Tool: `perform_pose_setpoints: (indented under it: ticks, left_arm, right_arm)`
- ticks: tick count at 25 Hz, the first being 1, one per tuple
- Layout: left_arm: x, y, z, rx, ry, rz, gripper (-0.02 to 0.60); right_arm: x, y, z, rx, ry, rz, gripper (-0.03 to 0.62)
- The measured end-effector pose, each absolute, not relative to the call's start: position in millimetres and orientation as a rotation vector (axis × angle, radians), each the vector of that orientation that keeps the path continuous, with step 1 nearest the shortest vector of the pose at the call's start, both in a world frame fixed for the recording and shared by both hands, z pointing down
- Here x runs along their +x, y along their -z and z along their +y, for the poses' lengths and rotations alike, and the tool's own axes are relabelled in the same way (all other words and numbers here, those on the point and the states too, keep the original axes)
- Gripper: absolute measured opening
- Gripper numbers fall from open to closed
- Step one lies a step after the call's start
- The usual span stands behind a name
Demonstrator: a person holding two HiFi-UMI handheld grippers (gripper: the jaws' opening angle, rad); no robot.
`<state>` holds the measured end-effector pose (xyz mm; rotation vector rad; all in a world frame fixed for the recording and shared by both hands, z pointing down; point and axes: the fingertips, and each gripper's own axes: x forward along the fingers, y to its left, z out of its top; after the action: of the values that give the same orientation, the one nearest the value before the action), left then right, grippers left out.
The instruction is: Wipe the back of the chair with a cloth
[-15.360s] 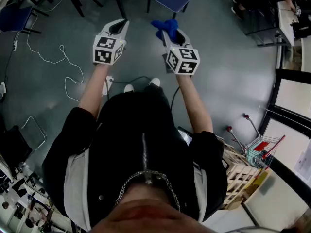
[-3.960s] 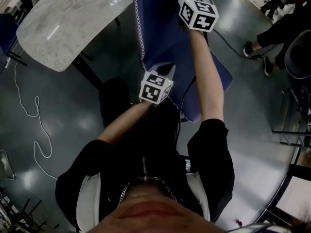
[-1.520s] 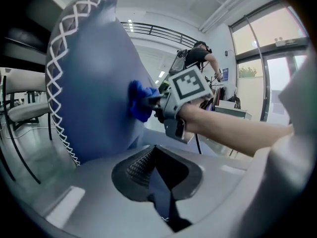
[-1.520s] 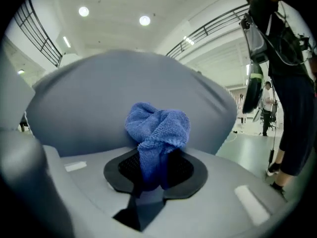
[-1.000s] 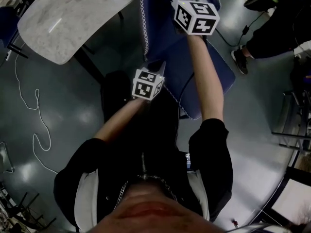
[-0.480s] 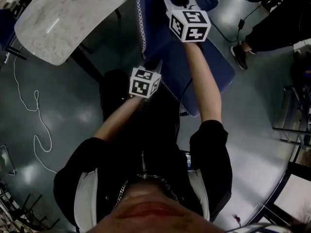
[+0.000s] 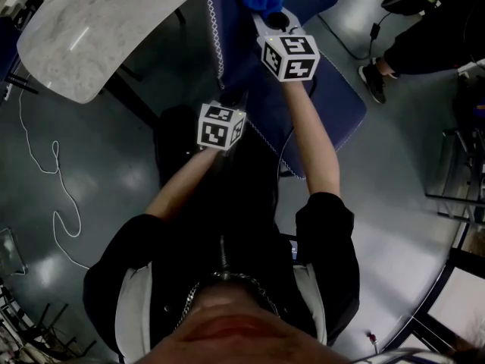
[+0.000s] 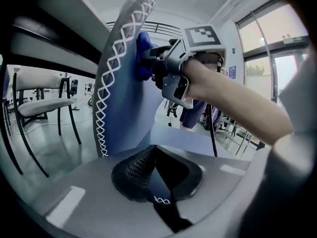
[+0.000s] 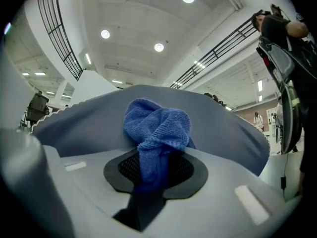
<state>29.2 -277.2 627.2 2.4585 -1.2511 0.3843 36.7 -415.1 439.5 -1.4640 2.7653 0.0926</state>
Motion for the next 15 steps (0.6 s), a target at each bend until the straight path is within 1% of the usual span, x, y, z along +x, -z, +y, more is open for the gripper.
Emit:
perform_pose_setpoints:
  ticks: [15]
  left_arm:
    - [30.2, -636.9, -274.9, 2.440, -0.397, -1.243, 0.002]
  right_arm:
    - [46.9, -507.5, -408.2, -1.517, 0.007, 2.827, 0.097]
